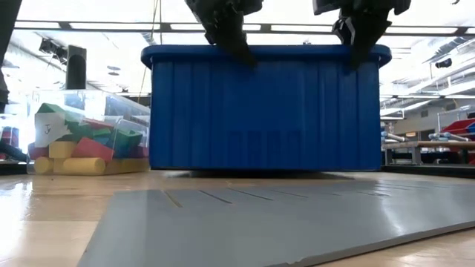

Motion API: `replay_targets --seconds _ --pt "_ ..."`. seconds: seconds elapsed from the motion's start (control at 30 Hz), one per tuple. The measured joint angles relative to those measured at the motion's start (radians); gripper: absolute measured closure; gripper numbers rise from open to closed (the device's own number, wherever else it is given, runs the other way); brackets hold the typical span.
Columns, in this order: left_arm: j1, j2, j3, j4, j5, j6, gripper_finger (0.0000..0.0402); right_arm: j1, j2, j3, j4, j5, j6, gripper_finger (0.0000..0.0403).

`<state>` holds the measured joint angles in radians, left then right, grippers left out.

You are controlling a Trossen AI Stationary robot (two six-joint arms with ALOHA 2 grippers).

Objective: Sort blocks
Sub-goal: Assemble the blue bin using bin divider

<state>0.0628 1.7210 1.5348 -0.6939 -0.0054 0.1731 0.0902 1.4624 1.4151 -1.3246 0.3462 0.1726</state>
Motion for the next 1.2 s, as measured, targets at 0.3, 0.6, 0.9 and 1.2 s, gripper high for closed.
replay_targets --seconds 0.3,0.6,0.9,1.2 --pt "-0.011 -0.03 0.162 -0.097 -0.009 -0.029 0.0152 0.021 -0.104 0.059 0.01 -0.044 0.116 0.0131" --pt "-0.031 -0.074 0.147 -0.215 -0.094 -0.054 0.0163 0.163 -0.258 0.034 0.021 -0.034 0.256 0.0152" --pt "-0.082 -0.276 -0.049 -0.13 -0.128 -0.143 0.0182 0.34 -0.353 -0.149 0.106 -0.079 0.486 0.018" --pt "-0.328 -0.327 -0.134 -0.124 -0.235 -0.558 0.0183 0.447 -0.356 -0.374 0.26 -0.123 0.566 0.0195"
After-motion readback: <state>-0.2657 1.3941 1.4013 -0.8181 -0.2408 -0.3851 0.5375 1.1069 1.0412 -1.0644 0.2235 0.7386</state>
